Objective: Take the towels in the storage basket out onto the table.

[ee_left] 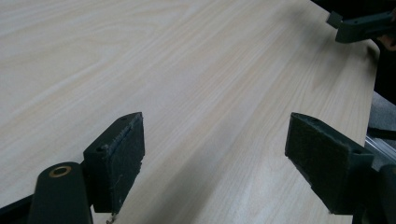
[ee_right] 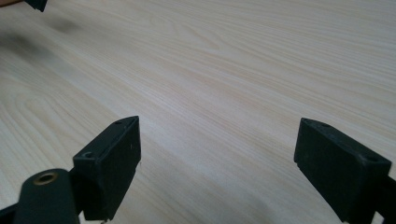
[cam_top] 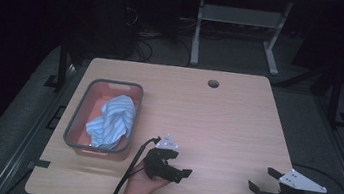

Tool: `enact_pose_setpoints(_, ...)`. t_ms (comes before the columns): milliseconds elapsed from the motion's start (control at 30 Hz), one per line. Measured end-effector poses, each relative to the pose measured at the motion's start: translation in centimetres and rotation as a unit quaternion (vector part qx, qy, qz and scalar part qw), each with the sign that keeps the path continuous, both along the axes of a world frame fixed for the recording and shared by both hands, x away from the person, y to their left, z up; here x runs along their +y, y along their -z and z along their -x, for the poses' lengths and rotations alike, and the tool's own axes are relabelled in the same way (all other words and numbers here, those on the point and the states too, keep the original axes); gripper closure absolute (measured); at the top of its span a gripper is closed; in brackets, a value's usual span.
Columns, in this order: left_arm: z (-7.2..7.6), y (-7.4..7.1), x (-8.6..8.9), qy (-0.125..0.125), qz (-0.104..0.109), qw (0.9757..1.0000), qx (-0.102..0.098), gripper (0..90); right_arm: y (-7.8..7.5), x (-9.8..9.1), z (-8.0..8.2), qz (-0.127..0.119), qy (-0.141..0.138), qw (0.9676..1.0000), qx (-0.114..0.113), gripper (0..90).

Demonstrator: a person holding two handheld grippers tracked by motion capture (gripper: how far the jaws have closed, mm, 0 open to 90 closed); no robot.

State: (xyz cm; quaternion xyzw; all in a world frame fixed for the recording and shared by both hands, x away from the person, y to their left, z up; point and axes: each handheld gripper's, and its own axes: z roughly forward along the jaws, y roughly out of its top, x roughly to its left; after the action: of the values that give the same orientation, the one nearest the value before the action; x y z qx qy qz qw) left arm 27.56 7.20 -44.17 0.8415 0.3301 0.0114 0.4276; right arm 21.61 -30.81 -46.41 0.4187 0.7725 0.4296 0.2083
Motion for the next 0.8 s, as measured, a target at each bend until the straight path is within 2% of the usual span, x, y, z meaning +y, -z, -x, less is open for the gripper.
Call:
enact_pose_setpoints(133, -0.1, -0.4, -0.3, -0.004, 0.003, 1.0000, -0.007, 19.5, 0.0, 0.1, -0.1, -0.002, -0.001, 1.0000, 0.002, 14.3)
enact_pose_setpoints(200, -0.2, -0.6, -0.4, -0.003, -0.006, 0.9999, -0.012, 19.3, 0.0, 0.1, -0.3, 0.000, -0.002, 1.0000, 0.001, 14.3)
enact_pose_setpoints(367, -0.5, -1.4, -0.6, 0.007, -0.006, 0.9999, -0.007, 19.2, 0.0, -0.1, -0.4, -0.002, 0.004, 1.0000, 0.004, 14.3)
enact_pose_setpoints(400, -0.7, -1.6, -0.7, 0.011, -0.010, 0.9999, -0.005, 19.3, 0.0, -0.2, -0.5, -0.001, 0.005, 1.0000, 0.003, 14.3)
enact_pose_setpoints(467, -1.1, -2.0, -0.8, 0.020, -0.031, 0.9993, -0.012, 19.3, -0.1, -0.3, -0.5, -0.001, 0.008, 1.0000, 0.002, 14.3)
enact_pose_setpoints(600, -2.0, -3.4, -0.6, 0.034, -0.037, 0.9987, -0.005, 18.9, -0.3, -0.3, -0.4, 0.001, 0.011, 0.9999, -0.003, 14.3)
enact_pose_setpoints(700, -2.6, -4.5, -0.5, 0.036, -0.032, 0.9989, 0.003, 18.9, -0.3, -0.3, -0.4, -0.002, 0.011, 0.9999, -0.003, 14.3)
enact_pose_setpoints(767, -3.2, -5.4, -0.2, 0.035, -0.036, 0.9987, 0.001, 18.8, -0.3, -0.1, -0.4, 0.000, 0.010, 0.9999, -0.003, 14.3)
enact_pose_setpoints(800, -3.2, -5.4, -0.2, 0.035, -0.036, 0.9987, 0.001, 18.7, -0.3, -0.1, -0.4, 0.000, 0.010, 0.9999, -0.003, 14.3)
